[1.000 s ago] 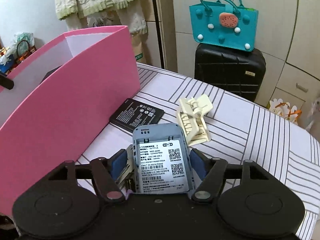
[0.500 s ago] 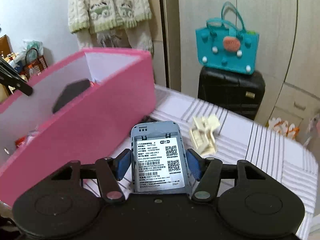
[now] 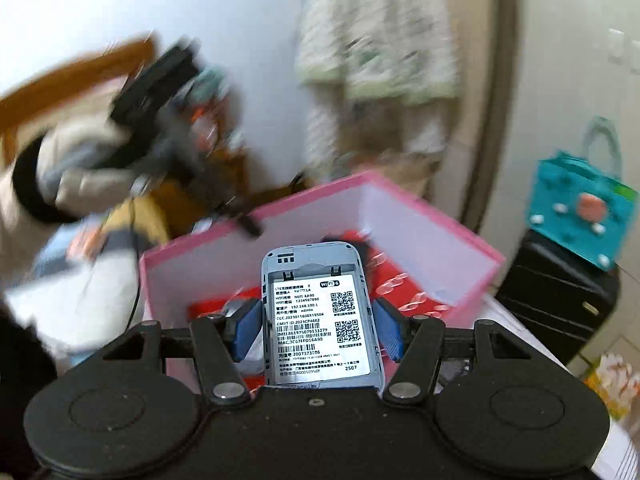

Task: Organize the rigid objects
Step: 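Carry the second Wi-Fi device into the pink box and release it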

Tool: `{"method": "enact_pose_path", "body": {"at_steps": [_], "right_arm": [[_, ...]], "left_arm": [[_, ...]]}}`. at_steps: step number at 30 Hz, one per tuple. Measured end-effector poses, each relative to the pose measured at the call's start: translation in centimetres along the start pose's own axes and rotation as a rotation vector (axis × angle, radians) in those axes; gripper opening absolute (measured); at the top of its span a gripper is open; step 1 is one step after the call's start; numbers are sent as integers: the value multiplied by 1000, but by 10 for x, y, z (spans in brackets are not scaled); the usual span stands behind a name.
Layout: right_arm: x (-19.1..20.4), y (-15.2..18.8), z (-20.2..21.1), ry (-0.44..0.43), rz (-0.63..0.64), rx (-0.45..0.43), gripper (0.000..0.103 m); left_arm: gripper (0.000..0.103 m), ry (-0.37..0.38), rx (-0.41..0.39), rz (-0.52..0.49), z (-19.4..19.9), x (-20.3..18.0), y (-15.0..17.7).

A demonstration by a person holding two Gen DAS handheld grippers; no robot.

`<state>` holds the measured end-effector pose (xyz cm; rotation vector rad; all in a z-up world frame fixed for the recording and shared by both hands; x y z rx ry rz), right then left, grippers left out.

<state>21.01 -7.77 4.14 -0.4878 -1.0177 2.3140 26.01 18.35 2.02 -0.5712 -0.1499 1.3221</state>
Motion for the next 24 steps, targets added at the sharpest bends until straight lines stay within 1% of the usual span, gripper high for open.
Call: {"method": "enact_pose_path", "body": {"at_steps": [3,6,8,9,13,18,22,24], "right_arm": [[13,-10,-25,2,83,108,65],[19,-13,-44,53,157,214,65],[20,-14,-51,60,189,242,64],[21,-13,-57,67,207,274,64],[25,-9,-73,81,264,349,64],[33,3,-87,42,286,401,64],[37,8,-94,-11,273,414,64],[37,10,-96,-18,274,411,63]], "left_arm": [[8,-1,-2,-6,0,-1,1],[8,-2,5,-7,0,-2,0],[8,-2,9,-11,0,-3,-1],[8,-1,10,-11,0,-2,-1],[8,14,8,-7,0,1,-1],[8,19,5,-15,0,1,-1],[8,21,5,-17,0,2,-1],[8,23,3,-17,0,2,-1]]}}
Point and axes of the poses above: each gripper's, at about its wrist camera, not at the fingertips, and z roughly against the way its jaws point, x to its left, y to its underside, the point moved 2 cm from there along -z, roughly the way its jaws point, and after that the axes turned 9 degrees about y, right-handed, at the moved point
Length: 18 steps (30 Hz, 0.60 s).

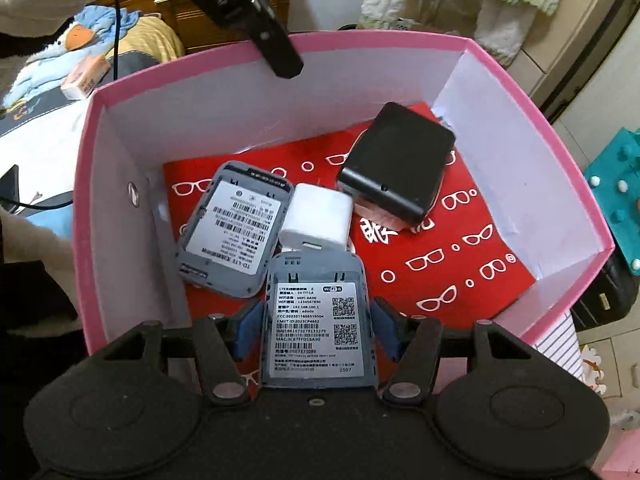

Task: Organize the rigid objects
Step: 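Carry the second Wi-Fi device into the pink box and release it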

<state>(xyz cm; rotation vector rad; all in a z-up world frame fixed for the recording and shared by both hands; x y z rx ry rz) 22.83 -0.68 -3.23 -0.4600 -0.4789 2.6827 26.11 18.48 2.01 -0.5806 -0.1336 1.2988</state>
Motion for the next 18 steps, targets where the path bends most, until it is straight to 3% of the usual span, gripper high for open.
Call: {"method": "enact_pose_path", "body": {"at_steps": [3,7,12,15,18], "right_arm": [[-6,1,2,26,-32,-44,64],[-25,6,31,63,-116,-191,65],[-65,30,72,141,-351,-383,67],[-90,50,84,239,-464,-408,67],[-108,70,85,282,-556,-392,68]], "left_arm": [[9,5,-1,4,0,1,0],[9,5,-1,4,0,1,0],[9,25,-14,18,1,4,2],[9,29,-19,21,1,5,3],[9,16,-27,-2,0,3,3]]}}
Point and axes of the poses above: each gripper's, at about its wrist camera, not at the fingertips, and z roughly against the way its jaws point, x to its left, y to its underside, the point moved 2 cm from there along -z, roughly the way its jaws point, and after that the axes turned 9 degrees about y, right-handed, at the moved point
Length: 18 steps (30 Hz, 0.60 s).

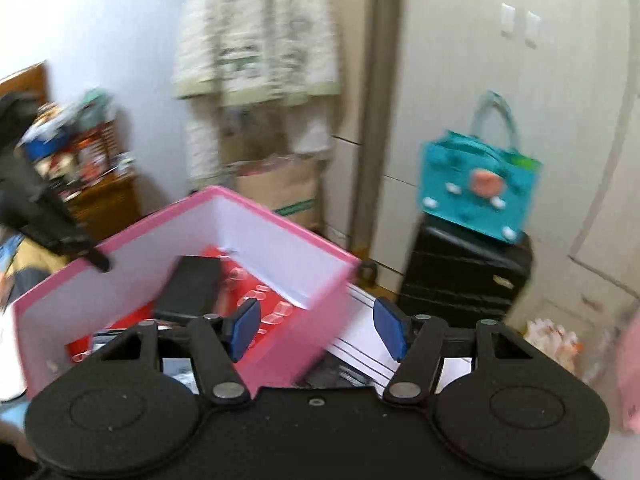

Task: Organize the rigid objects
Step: 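Carry the second Wi-Fi device into the pink box and release it, then grasp the white plug adapter with the right gripper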

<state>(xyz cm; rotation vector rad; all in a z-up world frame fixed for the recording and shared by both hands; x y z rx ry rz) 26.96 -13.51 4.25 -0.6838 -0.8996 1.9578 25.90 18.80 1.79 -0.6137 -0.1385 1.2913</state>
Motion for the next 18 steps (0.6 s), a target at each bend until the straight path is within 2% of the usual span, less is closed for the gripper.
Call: {"method": "enact_pose_path", "body": {"at_steps": [4,9,14,18], "right_arm": [[-29,23,-20,36,-94,74,69],[-48,57,-52,152,-77,141,68],[-56,78,-77,165,-60,221,59],[-55,82,-82,130,-75,180,56]], "left_arm": [[9,-11,-5,-11,0,-4,1],[9,-12,-1,3,0,-3,0],[9,-22,2,1,0,-5,0],[9,-21,8,7,-2,-4,1]]}}
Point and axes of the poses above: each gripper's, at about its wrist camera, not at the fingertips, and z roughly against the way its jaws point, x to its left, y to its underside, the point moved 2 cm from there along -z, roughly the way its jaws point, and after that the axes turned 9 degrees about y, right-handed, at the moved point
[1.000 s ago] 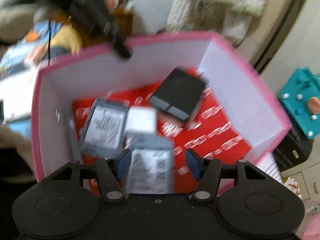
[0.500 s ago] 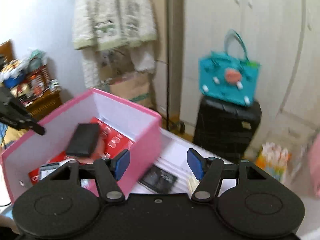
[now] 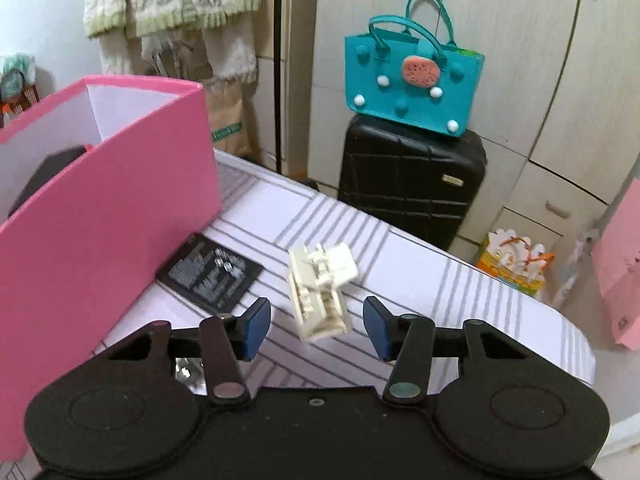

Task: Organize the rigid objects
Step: 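Grasp the white plug adapter with the right gripper, then carry the white plug adapter into the pink box and release it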

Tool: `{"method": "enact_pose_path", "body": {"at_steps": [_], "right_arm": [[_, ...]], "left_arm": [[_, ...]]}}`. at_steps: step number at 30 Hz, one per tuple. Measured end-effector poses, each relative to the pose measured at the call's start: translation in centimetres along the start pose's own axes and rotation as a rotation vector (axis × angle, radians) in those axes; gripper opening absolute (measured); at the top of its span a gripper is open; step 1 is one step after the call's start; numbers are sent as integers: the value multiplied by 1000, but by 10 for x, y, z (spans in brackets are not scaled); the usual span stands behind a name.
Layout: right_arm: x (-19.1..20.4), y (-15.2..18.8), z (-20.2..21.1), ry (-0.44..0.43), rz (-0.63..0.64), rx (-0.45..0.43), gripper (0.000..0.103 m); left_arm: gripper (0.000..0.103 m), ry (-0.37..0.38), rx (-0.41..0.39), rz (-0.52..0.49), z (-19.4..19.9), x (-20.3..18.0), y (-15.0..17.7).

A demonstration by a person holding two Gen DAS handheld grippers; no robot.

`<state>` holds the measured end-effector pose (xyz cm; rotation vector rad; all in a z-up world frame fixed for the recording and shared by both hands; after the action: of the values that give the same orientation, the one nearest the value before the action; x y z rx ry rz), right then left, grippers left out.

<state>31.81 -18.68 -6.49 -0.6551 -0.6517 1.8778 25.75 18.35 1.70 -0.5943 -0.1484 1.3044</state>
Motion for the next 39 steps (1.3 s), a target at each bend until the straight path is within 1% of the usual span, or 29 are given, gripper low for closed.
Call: {"method": "enact_pose_path", "body": {"at_steps": [1,3,4,5,7,11,14,18,22,23,26,29,31,33,36,39], "right_arm": [[-2,-1,-1,-5,-22,-16,55],[-5,-2,-7,-5,-89,-35,35],[-7,-3,-11,1,-125,-34,31],[-8,-3,-12,5,-150,-37,29],[-7,-5,-7,-5,-179,-57,19],[-5,-12,17,-46,-228,-98,19],[1,-20,40,-105,-239,-124,19],[23,-34,74,-204,-201,-171,19],[56,-51,103,-324,-130,-204,20],[63,-53,107,-340,-118,-209,20],[90,-61,115,-343,-31,-231,20],[110,-67,101,-331,11,-183,20],[123,-67,85,-297,35,-140,20],[133,-65,73,-253,74,-116,20],[144,-62,59,-251,126,-75,20],[148,-62,53,-198,164,-89,20]], "left_arm": [[9,-2,1,-1,0,0,0],[9,-9,5,-8,-1,-2,-1],[9,-12,7,-12,-1,-3,-2],[9,-16,7,-16,-1,-3,-2],[9,-19,7,-20,0,-4,-3],[9,-20,5,-29,2,-5,-2],[9,-20,5,-30,2,-5,-2],[8,-20,-1,-24,3,-4,-2],[8,-15,-3,-18,4,-2,-4],[8,-16,-4,-20,4,-3,-4],[8,-21,-6,-33,4,-3,-3],[8,-29,-11,-45,3,-4,-3],[7,-30,-11,-47,3,-5,-2],[7,-29,-8,-47,3,-5,-2],[8,-20,-6,-50,3,-4,-2],[8,-15,-7,-52,4,-3,-2]]}}
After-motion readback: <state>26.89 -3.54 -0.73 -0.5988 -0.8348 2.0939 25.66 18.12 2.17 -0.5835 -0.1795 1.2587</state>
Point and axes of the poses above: each gripper's, at about its wrist camera, not at the fingertips, and z roughly against the way its jaws point, x to its left, y to its underside, the point moved 2 cm from there along -z, roughly the way its jaws point, and after that the axes turned 9 degrees about y, right-handed, at the moved point
